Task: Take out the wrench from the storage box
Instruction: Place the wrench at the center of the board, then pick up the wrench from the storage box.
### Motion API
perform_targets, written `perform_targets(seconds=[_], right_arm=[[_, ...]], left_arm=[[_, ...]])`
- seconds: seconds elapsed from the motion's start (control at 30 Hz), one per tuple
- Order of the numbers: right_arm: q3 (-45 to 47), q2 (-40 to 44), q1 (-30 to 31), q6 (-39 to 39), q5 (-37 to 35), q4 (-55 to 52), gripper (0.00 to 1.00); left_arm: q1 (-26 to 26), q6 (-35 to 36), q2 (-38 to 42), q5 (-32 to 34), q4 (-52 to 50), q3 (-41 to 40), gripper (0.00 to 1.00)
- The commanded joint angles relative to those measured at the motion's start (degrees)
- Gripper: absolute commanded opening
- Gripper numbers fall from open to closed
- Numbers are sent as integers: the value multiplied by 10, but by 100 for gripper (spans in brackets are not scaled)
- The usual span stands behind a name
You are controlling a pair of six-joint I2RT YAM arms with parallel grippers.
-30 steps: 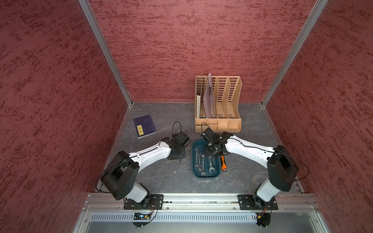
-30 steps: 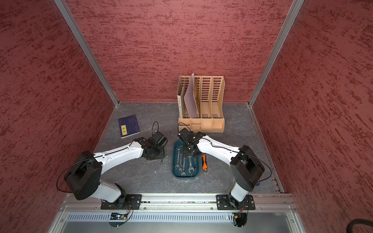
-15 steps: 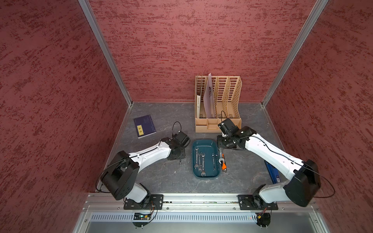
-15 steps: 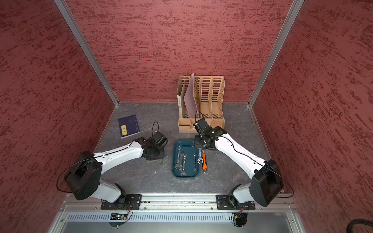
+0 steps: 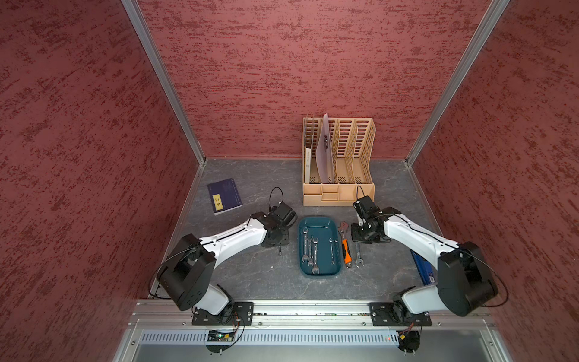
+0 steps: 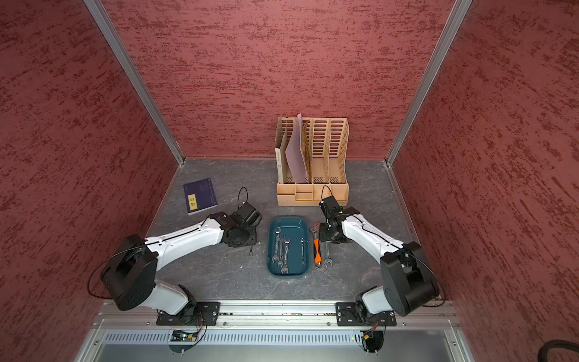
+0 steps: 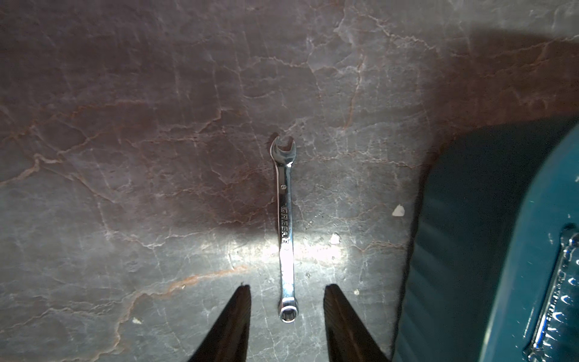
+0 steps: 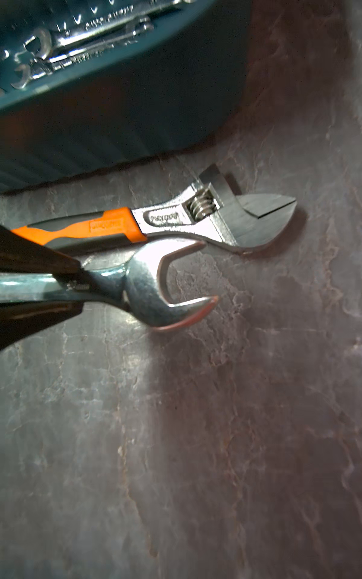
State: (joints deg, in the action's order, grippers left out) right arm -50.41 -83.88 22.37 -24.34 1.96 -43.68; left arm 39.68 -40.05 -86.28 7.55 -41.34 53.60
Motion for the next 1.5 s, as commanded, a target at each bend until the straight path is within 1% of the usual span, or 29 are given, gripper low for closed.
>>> perform_targets(seconds=[0.0,0.17,0.23,0.33,0.43,0.5,0.67,0.87,1.13,1.3,1.47], right_arm=[[8,-24,-12,18,24,55,13],[12,-45,-16,24,28,65,14],[10,-53,-18,22,28,61,16],[10,-53,-19,14,28,55,21],[7,-44,-19,5,26,46,32],[6,-36,-19,1,22,39,35],[-6,10,-19,-10,19,6,42],[-26,94,-20,-18,28,-41,48],[-29,171,-19,-33,52,-60,51],[-24,185,-19,-34,49,-67,52],[-16,184,-19,-36,56,-65,52]], left_arm=[[6,0,-9,7,-7,19,42],[14,-2,-9,9,-14,32,42],[19,-4,-9,11,-20,40,42],[30,-7,-7,15,-33,54,42],[41,-13,-5,25,-54,75,42],[48,-16,-4,32,-70,91,43],[77,-17,1,47,-100,138,43],[117,-17,-7,46,-114,196,44],[166,-12,-81,29,-102,270,45],[179,-4,-144,8,-76,292,44],[179,-17,-201,-5,-72,302,40]])
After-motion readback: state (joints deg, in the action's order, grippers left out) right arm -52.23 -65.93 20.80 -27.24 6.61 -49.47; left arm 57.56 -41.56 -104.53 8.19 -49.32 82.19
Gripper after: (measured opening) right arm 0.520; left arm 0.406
